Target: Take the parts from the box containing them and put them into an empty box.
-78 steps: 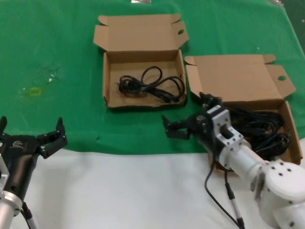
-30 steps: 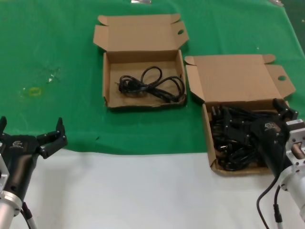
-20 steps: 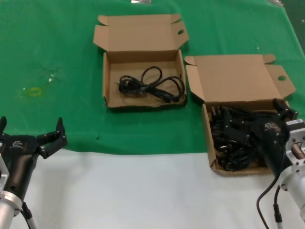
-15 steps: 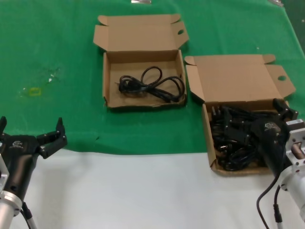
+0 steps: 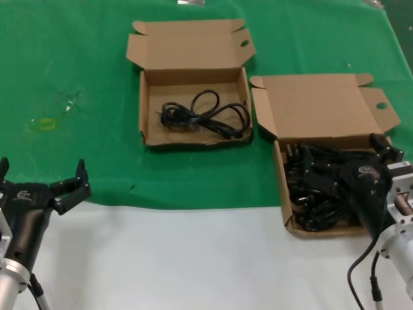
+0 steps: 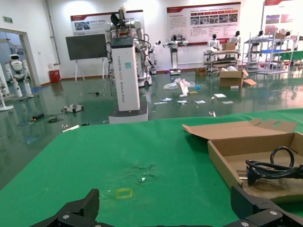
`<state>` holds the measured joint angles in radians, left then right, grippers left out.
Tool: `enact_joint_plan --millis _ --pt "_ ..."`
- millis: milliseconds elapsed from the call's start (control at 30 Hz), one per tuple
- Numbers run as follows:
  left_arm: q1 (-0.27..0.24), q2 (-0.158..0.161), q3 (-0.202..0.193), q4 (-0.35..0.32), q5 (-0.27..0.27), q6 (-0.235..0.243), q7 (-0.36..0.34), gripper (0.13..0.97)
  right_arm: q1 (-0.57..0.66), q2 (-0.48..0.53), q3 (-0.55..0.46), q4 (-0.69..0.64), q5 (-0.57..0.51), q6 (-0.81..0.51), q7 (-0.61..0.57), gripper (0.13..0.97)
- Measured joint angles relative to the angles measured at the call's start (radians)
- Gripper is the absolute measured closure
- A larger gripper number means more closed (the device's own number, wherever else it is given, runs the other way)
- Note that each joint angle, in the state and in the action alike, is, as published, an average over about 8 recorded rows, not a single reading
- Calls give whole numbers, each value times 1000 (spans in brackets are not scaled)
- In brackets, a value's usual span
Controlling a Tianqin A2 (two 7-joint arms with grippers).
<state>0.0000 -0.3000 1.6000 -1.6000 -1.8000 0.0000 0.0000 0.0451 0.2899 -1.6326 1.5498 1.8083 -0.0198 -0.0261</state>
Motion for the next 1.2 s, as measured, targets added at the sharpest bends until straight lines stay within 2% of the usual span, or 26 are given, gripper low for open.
enact_joint_plan --millis 1200 --pt "0 0 0 0 0 0 0 132 0 0 0 0 0 0 0 129"
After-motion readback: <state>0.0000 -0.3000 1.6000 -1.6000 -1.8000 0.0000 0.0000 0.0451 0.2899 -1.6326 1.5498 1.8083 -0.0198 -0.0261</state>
